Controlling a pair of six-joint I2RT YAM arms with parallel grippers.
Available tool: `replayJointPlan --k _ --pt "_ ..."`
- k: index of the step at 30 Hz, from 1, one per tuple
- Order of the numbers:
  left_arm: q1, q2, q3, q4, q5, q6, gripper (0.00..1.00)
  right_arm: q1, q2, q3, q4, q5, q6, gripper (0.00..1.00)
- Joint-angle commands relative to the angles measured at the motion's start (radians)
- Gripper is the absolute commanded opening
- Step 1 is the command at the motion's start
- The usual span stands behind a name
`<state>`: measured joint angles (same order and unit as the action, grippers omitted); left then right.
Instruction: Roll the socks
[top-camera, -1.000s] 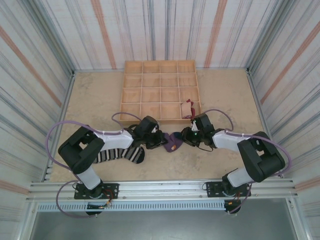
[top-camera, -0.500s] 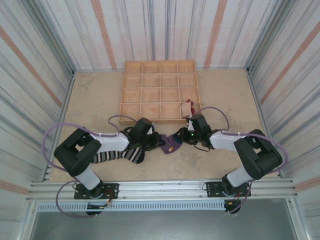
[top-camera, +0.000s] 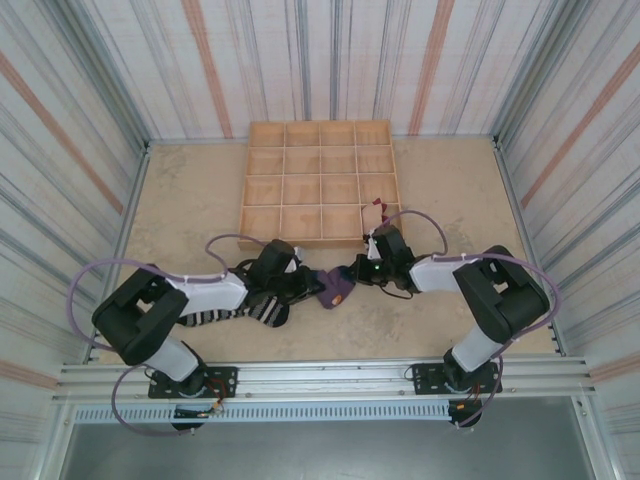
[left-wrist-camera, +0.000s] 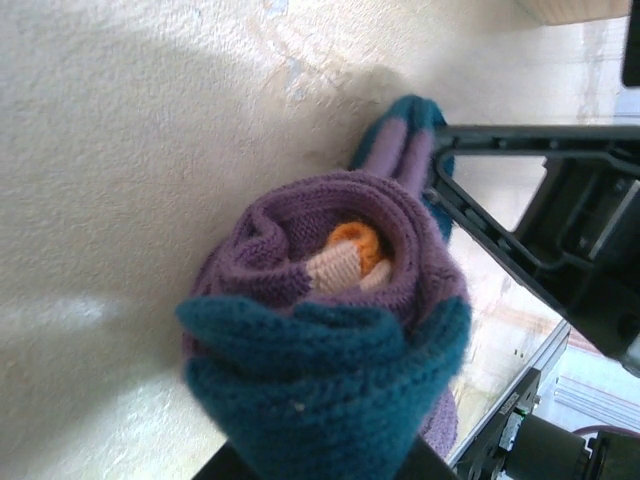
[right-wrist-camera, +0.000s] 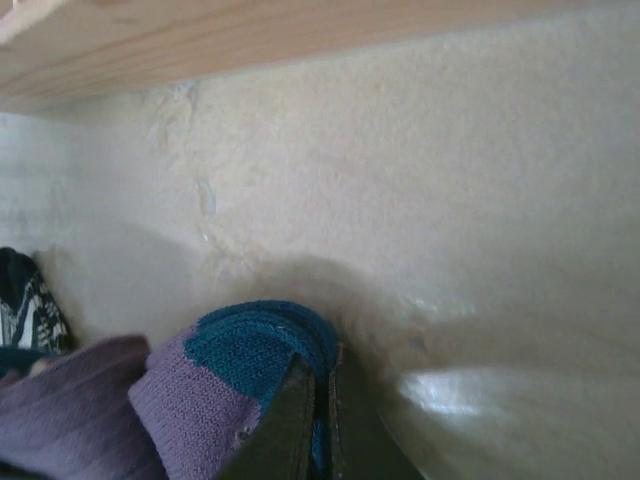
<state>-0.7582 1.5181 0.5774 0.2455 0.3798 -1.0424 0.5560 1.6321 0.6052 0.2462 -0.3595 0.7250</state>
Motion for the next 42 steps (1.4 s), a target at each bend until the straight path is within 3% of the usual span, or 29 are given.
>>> replayJointPlan --k 1,8,15,17,20,26,30,35,42 --pt "0.005 -0.055 -0.031 0.018 -0.029 0.022 0.00 0.000 0.081 0.022 -0.166 0.115 -0.031 0.00" --pt "-0.010 -0.081 -0.074 0.015 -0.095 -0.011 0.00 0.000 0.173 0.142 -0.190 0.111 -0.050 0.00" --pt "-0.013 -0.037 -0.070 -0.071 -0.177 -0.119 0.00 0.005 0.154 0.118 -0.150 0.121 -0.084 0.01" --pt "-0.019 -0.030 -0.046 -0.129 -0.204 -0.132 0.00 0.007 0.130 0.107 -0.138 0.123 -0.099 0.19" --pt "-0.030 -0.030 -0.026 -0.166 -0.230 -0.143 0.00 0.025 0.077 0.105 -0.141 0.140 -0.160 0.33" --pt "-0.033 -0.058 -0.007 -0.228 -0.255 -0.157 0.00 0.162 -0.083 0.085 -0.204 0.344 -0.275 0.59" --pt "-0.035 -0.077 0.017 -0.292 -0.254 -0.151 0.00 0.277 -0.190 0.019 -0.183 0.471 -0.309 0.65" --pt "-0.035 -0.076 0.027 -0.307 -0.229 -0.150 0.00 0.440 -0.324 -0.087 -0.114 0.656 -0.348 0.82" --pt "-0.036 -0.068 0.051 -0.331 -0.205 -0.148 0.00 0.653 -0.327 -0.133 0.004 0.823 -0.504 0.82"
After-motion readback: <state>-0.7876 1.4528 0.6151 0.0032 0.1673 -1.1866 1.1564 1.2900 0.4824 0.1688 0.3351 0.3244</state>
